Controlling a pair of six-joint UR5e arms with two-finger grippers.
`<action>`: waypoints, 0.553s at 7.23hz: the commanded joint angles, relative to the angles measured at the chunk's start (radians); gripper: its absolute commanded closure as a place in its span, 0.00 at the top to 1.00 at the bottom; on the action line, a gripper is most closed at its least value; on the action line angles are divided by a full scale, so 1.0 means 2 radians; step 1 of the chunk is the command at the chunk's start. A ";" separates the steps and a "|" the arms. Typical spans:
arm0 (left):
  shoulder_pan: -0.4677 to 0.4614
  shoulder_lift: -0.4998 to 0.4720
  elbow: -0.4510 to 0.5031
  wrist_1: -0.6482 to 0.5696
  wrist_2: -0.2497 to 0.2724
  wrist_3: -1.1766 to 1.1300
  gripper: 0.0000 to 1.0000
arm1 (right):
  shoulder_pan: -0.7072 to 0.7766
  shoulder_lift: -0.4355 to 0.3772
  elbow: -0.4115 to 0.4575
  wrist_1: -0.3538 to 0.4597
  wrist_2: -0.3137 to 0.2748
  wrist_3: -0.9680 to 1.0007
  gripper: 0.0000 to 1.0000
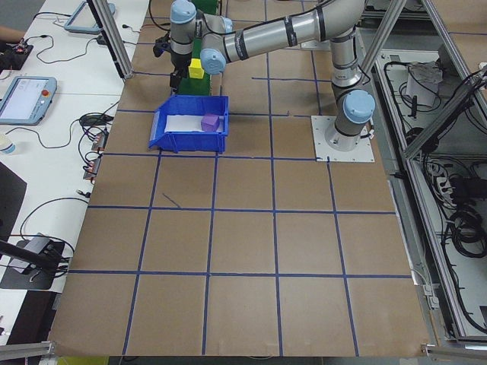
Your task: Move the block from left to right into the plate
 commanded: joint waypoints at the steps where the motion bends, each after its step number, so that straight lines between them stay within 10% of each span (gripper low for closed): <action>1: 0.053 0.024 -0.060 -0.006 0.002 0.136 1.00 | -0.008 0.001 -0.003 0.000 -0.002 -0.015 1.00; 4: 0.051 0.021 -0.116 -0.025 -0.004 0.139 1.00 | -0.021 0.001 -0.006 0.004 -0.005 -0.023 1.00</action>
